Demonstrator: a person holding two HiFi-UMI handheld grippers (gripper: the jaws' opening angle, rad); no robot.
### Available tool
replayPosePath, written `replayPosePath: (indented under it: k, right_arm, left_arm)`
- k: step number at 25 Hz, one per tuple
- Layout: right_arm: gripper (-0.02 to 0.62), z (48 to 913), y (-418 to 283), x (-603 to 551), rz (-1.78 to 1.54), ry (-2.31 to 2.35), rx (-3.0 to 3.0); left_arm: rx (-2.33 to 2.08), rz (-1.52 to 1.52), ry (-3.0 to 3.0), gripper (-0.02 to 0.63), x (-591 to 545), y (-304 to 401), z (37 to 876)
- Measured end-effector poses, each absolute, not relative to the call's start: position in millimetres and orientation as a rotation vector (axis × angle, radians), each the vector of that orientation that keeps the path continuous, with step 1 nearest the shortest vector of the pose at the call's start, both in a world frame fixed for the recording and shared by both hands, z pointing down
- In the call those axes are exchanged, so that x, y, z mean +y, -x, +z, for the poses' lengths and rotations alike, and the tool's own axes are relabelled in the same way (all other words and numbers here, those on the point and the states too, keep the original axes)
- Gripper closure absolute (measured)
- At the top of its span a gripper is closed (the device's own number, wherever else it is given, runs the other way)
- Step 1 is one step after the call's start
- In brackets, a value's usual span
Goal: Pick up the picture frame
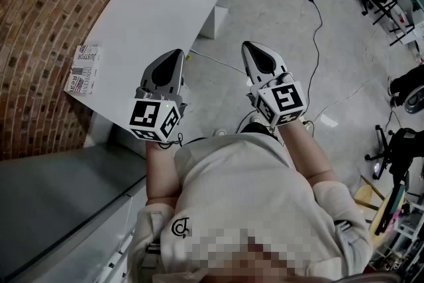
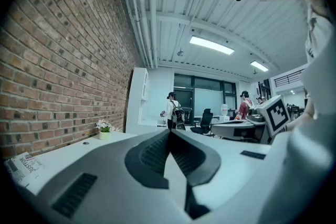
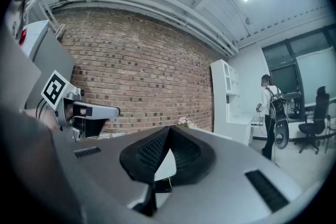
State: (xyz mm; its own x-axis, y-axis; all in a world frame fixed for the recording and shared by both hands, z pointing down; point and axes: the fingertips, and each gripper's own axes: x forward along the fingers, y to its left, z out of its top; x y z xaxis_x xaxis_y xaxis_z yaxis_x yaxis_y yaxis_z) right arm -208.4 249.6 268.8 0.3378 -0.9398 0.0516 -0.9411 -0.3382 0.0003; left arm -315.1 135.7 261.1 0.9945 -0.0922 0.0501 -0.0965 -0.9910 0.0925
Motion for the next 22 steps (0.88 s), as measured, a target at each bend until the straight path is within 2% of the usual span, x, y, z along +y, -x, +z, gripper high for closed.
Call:
replayPosePath:
  k: [22]
  right_arm:
    - [0.588, 297.8, 179.1, 233.7, 0.218, -2.562, -1.783]
  left_arm:
    - [-0.193, 0.098, -3.010, 0.592, 103.8, 300.5, 281.9]
